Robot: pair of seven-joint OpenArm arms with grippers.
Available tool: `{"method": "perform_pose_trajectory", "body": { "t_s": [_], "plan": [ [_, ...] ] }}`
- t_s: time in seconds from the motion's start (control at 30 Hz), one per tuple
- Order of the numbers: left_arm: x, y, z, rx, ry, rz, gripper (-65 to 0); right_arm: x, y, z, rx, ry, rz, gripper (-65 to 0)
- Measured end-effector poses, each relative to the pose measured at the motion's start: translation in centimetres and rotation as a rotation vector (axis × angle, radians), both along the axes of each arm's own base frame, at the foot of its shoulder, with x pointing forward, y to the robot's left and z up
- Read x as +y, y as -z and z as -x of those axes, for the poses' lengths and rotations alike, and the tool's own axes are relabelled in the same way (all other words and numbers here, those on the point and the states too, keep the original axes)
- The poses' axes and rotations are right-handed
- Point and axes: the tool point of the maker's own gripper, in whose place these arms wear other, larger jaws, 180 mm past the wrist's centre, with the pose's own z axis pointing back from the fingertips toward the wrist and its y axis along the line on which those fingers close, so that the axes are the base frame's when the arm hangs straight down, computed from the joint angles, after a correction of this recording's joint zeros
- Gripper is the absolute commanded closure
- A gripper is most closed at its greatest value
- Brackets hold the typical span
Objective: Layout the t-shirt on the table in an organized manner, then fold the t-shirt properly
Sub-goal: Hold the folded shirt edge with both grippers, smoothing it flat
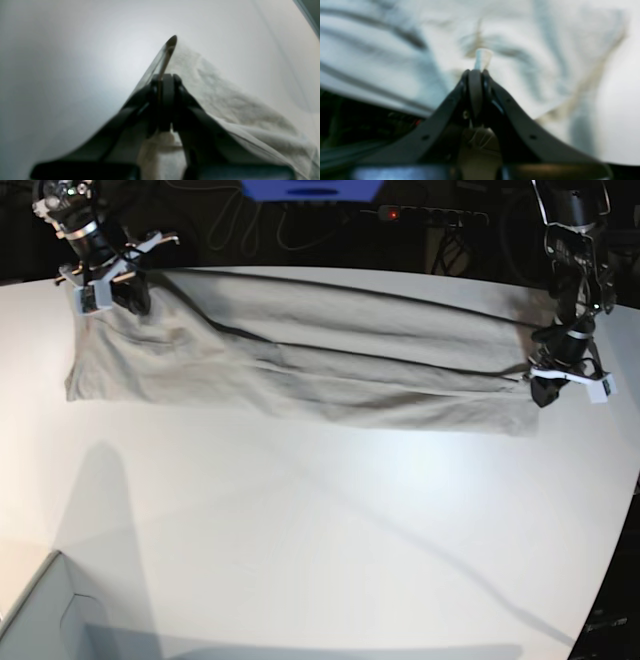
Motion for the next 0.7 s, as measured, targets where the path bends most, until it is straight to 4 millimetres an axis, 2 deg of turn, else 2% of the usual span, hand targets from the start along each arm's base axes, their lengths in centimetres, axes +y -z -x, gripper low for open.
{"method": "perform_pose_trajectory", "body": {
  "t_s": [0.27, 0.4, 0.5, 0.57, 0.7],
  "plan": [
    [0.0, 0.0, 0.0, 0.001, 0.001, -0.002, 0.0, -4.0, 2.1, -1.6, 0.015, 0.109, -0.004, 0.0],
    [0.0, 0.1, 0.0, 0.003, 0.002, -0.001, 0.0, -5.1, 2.7, -2.4, 0.016, 0.136, -0.007, 0.0],
    [0.0, 0.1, 0.1, 0.004, 0.001, 0.000, 0.0, -5.2, 2.8, -2.7, 0.012, 0.140, -0.012, 0.0],
    [0.0, 0.2, 0.1, 0.007, 0.000, 0.000, 0.0, -5.0, 2.9, -2.6, 0.016, 0.138, -0.015, -2.7],
    [0.0, 0.3, 0.2, 0.009, 0.000, 0.001, -0.1, -4.9, 3.0, -2.6, 0.017, 0.139, -0.019, -13.6]
  ]
}}
